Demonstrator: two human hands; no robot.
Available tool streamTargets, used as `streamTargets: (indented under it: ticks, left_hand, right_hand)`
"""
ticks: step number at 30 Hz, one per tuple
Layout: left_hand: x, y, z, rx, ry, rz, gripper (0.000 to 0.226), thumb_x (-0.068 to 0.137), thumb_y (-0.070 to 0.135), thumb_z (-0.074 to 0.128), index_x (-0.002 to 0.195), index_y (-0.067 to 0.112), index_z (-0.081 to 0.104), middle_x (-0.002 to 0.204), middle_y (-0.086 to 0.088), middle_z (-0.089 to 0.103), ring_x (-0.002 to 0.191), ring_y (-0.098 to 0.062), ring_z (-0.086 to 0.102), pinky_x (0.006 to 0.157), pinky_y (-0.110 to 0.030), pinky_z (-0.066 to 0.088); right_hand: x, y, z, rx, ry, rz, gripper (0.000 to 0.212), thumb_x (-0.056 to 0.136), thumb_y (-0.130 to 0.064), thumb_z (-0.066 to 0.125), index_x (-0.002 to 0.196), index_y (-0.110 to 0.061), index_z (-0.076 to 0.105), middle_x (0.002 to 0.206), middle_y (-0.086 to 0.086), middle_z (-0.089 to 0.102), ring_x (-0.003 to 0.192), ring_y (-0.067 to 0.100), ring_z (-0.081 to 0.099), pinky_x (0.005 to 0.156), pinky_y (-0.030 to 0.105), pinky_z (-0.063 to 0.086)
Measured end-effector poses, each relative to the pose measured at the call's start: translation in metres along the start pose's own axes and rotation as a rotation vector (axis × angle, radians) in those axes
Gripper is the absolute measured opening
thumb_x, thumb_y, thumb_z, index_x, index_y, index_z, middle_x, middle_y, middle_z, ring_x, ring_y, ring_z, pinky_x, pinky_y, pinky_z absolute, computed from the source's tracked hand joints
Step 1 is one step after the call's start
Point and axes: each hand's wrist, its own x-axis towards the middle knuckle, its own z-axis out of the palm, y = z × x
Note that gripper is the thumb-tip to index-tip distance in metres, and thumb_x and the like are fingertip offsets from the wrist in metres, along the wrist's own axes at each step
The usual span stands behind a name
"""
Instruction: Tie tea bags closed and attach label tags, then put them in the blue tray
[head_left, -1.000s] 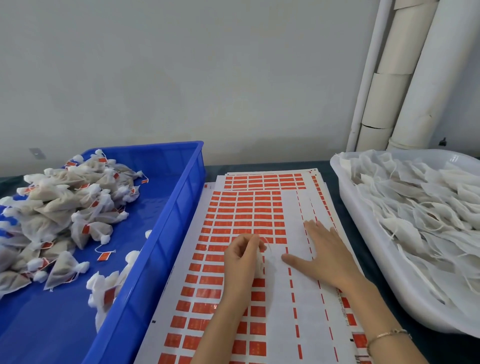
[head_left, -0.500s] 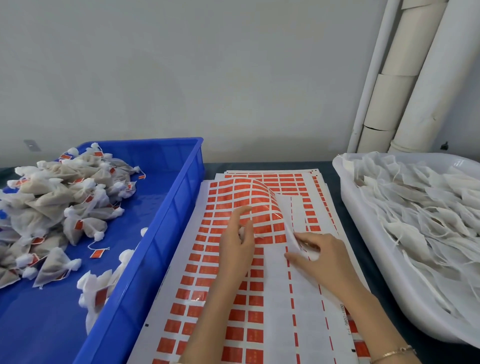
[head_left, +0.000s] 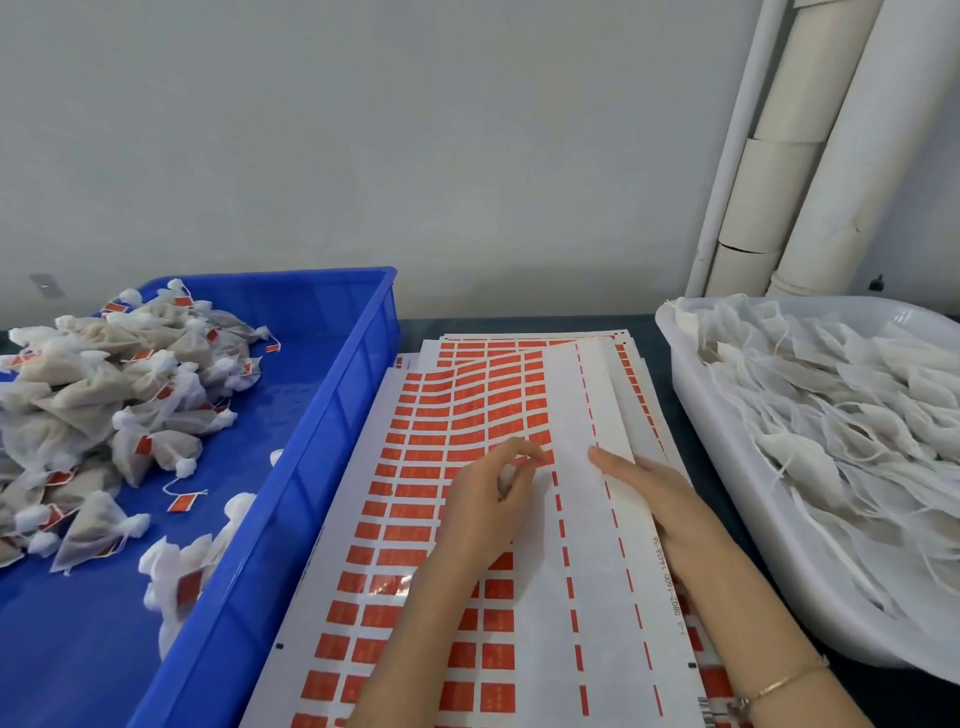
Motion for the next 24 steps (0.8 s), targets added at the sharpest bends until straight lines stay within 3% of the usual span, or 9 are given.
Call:
streamTargets:
  ticks: [3, 7, 9, 14, 19, 22, 24]
  left_hand:
    - [-0.002, 0.002, -0.002, 0.018, 0.017, 0.023, 0.016, 0.092, 0.036, 0.059, 0.106, 0.042, 0.064, 0.114, 0.024, 0.062, 0.092, 0.004, 0.059, 0.073, -0.007, 0.048]
    - [-0.002, 0.003, -0.007, 0.069, 0.065, 0.028, 0.029, 0.088, 0.042, 0.064, 0.116, 0.044, 0.063, 0.113, 0.025, 0.060, 0.083, 0.003, 0.061, 0.068, -0.006, 0.049]
    - [-0.002, 0.005, -0.009, 0.068, 0.068, 0.037, 0.034, 0.086, 0.044, 0.065, 0.120, 0.043, 0.062, 0.111, 0.025, 0.060, 0.084, 0.001, 0.063, 0.070, -0.008, 0.051]
    - [-0.004, 0.008, -0.010, -0.011, 0.062, 0.039, 0.036, 0.084, 0.048, 0.065, 0.119, 0.039, 0.065, 0.122, 0.022, 0.062, 0.096, 0.000, 0.063, 0.079, -0.015, 0.055]
    - [-0.007, 0.012, -0.010, -0.076, 0.050, 0.059, 0.037, 0.080, 0.046, 0.069, 0.116, 0.036, 0.067, 0.116, 0.021, 0.065, 0.090, -0.002, 0.066, 0.077, -0.018, 0.057]
    - [-0.008, 0.015, -0.006, -0.075, 0.037, 0.066, 0.036, 0.080, 0.043, 0.070, 0.114, 0.035, 0.068, 0.106, 0.020, 0.067, 0.079, -0.006, 0.065, 0.068, -0.013, 0.055]
    - [-0.008, 0.015, -0.004, -0.070, 0.041, 0.066, 0.034, 0.080, 0.042, 0.071, 0.114, 0.034, 0.069, 0.101, 0.023, 0.066, 0.077, -0.006, 0.065, 0.065, -0.010, 0.052]
  right_hand:
    - [0.004, 0.004, 0.003, -0.125, -0.003, 0.016, 0.033, 0.083, -0.035, 0.071, 0.113, -0.024, 0.062, 0.097, 0.006, 0.074, 0.084, 0.028, 0.071, 0.068, 0.035, 0.051]
    - [0.009, 0.006, -0.002, -0.060, -0.026, 0.094, 0.029, 0.088, -0.021, 0.067, 0.116, -0.017, 0.062, 0.101, 0.013, 0.072, 0.092, 0.034, 0.069, 0.080, 0.045, 0.054]
    - [0.010, 0.007, -0.005, -0.051, -0.034, 0.113, 0.031, 0.087, -0.020, 0.066, 0.117, -0.014, 0.062, 0.103, 0.016, 0.072, 0.095, 0.037, 0.068, 0.091, 0.050, 0.052]
    - [0.011, 0.007, -0.007, 0.017, -0.068, 0.122, 0.052, 0.075, -0.023, 0.072, 0.124, -0.017, 0.057, 0.109, 0.018, 0.069, 0.104, 0.040, 0.065, 0.100, 0.057, 0.044]
    - [0.013, 0.005, -0.011, 0.191, -0.115, 0.079, 0.077, 0.050, -0.045, 0.088, 0.118, -0.027, 0.058, 0.105, 0.014, 0.072, 0.096, 0.035, 0.070, 0.091, 0.053, 0.051]
    - [0.015, 0.007, -0.013, 0.216, -0.144, 0.079, 0.084, 0.054, -0.047, 0.088, 0.128, -0.027, 0.054, 0.118, 0.018, 0.066, 0.109, 0.040, 0.063, 0.100, 0.058, 0.043]
    - [0.017, 0.007, -0.015, 0.216, -0.119, 0.067, 0.081, 0.055, -0.044, 0.088, 0.127, -0.027, 0.054, 0.114, 0.018, 0.068, 0.104, 0.039, 0.066, 0.096, 0.056, 0.047]
